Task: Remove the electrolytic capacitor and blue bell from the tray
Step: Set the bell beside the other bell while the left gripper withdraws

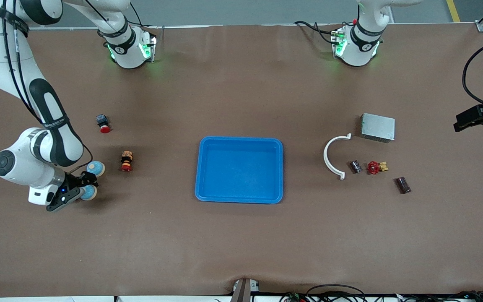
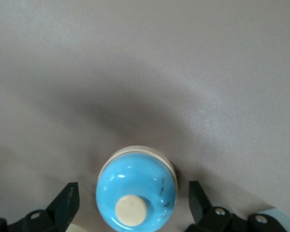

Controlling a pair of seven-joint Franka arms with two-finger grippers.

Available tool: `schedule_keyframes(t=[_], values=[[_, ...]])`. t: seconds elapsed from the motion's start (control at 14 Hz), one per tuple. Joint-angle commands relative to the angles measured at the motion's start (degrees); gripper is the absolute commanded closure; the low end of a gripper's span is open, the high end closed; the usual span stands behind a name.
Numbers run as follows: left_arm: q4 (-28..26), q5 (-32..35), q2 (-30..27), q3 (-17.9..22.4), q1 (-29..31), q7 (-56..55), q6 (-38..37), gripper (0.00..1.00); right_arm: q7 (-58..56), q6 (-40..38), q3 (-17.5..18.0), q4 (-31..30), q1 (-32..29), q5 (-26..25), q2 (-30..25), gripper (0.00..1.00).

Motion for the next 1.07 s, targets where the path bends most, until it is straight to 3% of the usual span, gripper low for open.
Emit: schedule_keyframes(t=[0.0, 0.36, 0.86, 0.93, 1.0], values=[[1.5, -0.9, -1.1, 1.6, -3.2, -0.3, -0.5, 0.0, 2.2, -6.0, 0.6, 1.6, 0.0, 1.1, -2.8, 0.0], [1.5, -4.4, -3.4, 4.2, -4.7, -1.6, 0.5, 0.0, 17.7, -13.3, 0.6, 2.6, 2.9, 1.0, -8.1, 0.0], [1.4, -5.5, -4.0, 4.1, -3.7, -4.0, 0.6, 0.0, 37.0, -35.8, 0.6, 7.3, 5.0, 0.6, -19.4, 0.0], [1.4, -5.6, -3.8, 2.4, -2.2, -4.0, 0.7, 0.0, 39.6, -38.8, 0.6, 8.9, 5.0, 0.5, -20.1, 0.0], [1.4, -5.5, -3.3, -2.4, 2.0, -4.0, 0.7, 0.0, 40.9, -41.1, 0.6, 9.9, 5.3, 0.1, -21.1, 0.0]])
